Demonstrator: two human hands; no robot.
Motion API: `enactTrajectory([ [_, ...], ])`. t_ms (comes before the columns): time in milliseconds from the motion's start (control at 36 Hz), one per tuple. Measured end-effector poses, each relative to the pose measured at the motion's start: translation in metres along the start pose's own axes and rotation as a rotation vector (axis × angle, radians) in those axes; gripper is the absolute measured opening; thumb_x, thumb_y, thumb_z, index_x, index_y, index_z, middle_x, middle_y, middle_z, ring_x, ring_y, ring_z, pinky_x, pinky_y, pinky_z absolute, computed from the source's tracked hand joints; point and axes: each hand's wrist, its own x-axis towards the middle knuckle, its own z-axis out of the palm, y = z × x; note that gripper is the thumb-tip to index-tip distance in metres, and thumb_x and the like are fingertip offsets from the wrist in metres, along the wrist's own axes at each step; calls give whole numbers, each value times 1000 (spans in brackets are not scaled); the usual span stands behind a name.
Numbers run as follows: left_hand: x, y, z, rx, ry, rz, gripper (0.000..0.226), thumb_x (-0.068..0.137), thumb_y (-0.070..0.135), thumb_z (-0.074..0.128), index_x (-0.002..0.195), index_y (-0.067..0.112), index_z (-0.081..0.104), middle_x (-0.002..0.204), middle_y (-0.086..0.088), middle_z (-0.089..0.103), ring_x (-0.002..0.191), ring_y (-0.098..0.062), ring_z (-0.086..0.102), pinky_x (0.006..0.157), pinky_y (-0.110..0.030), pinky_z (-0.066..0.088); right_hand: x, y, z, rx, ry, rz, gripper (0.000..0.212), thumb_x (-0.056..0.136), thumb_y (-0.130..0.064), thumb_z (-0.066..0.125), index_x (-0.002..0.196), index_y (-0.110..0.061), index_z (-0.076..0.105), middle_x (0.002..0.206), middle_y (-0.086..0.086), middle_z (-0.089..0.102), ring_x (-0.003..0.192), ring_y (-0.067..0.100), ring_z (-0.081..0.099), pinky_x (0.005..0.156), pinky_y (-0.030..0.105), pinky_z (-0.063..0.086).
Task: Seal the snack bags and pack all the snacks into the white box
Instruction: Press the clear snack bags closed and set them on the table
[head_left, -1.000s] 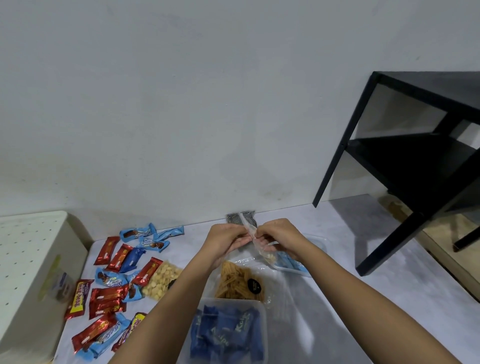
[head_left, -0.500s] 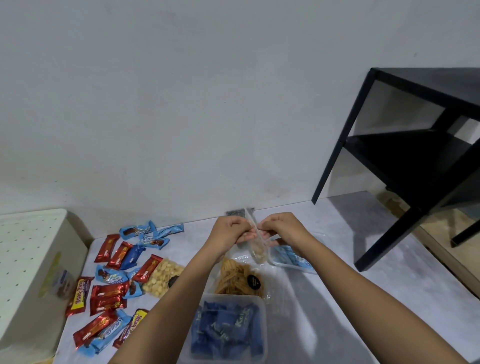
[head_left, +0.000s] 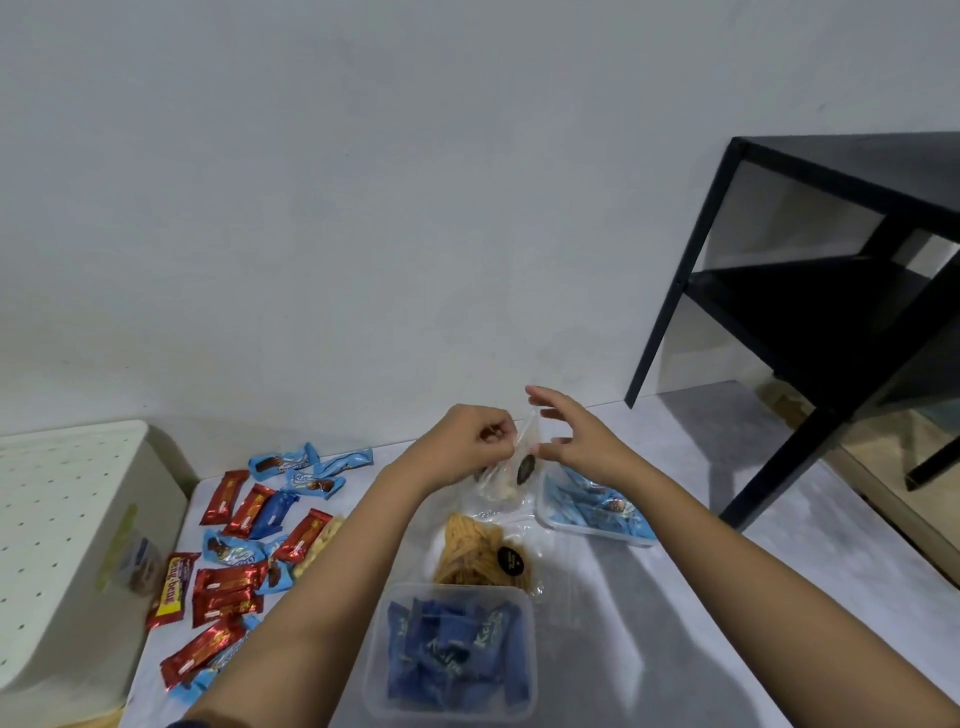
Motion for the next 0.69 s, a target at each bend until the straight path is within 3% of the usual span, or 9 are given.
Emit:
enactTrajectory([
  [56, 1, 5, -3, 42, -15, 37, 11, 84, 14, 56, 85, 11, 66, 82, -6, 65, 73, -11, 55, 71, -27, 46, 2, 0, 0, -25, 2, -37, 53, 82, -5, 67, 127, -28, 51, 128, -6, 50, 117, 7, 46, 96, 26, 41],
  [139, 4, 6, -6, 0, 19, 58, 11, 85, 14, 57, 85, 15, 68, 81, 2, 65, 75, -7, 56, 72, -20, 44, 3, 4, -5, 19, 42, -45, 14, 81, -9, 69, 94, -13, 70, 100, 5, 68, 97, 16, 62, 94, 36, 49],
  [194, 6, 4, -5, -118, 74, 50, 10, 87, 16, 60, 86, 17, 69, 84, 4, 68, 80, -7, 60, 76, -17, 46, 0, 7, -11, 93, 63, -22, 6, 82, -9, 68, 86, -11, 71, 90, 7, 71, 88, 16, 64, 89, 38, 50],
  [278, 11, -2, 1, -392, 189, 18, 12, 87, 21, 63, 95, 16, 70, 96, -1, 72, 94, -14, 66, 85, -23, 51, -4, 12, -20, 243, 108, 0, 11, 86, -5, 62, 86, -14, 68, 86, 5, 70, 81, 10, 67, 81, 33, 53],
  [361, 19, -7, 14, -604, 244, -53, 19, 87, 17, 62, 104, 10, 67, 101, -5, 71, 93, -13, 69, 74, -19, 53, -3, 19, -30, 350, 212, 3, 14, 90, -4, 56, 89, -13, 66, 84, 2, 70, 75, 4, 68, 73, 25, 54],
  [417, 29, -10, 26, -692, 277, -90, 15, 86, 8, 62, 100, 7, 66, 92, 2, 73, 83, -4, 69, 65, -16, 53, 2, 25, -38, 399, 273, 15, 14, 91, -4, 54, 91, -12, 66, 83, 3, 70, 74, 6, 68, 72, 26, 54],
  [472, 44, -13, 39, -737, 313, -123, 12, 86, 2, 61, 96, 6, 66, 85, 5, 73, 75, -1, 68, 63, -16, 54, 8, 33, -46, 384, 308, 25, 15, 91, -4, 55, 90, -13, 67, 82, 4, 70, 76, 11, 68, 72, 30, 54],
  [583, 80, -18, 57, -746, 384, -175, 11, 85, 4, 62, 95, 7, 67, 92, -5, 70, 77, -3, 68, 64, -15, 53, 27, 53, -62, 343, 352, 38, 16, 91, -9, 56, 85, -20, 67, 87, 1, 69, 85, 19, 67, 74, 28, 56],
  [694, 112, -23, 70, -726, 430, -188, 13, 85, 8, 64, 97, 6, 68, 96, -4, 71, 87, -10, 67, 69, -15, 52, 51, 71, -80, 273, 344, 25, 14, 93, -18, 53, 90, -20, 66, 90, -5, 68, 89, 9, 63, 84, 22, 50],
])
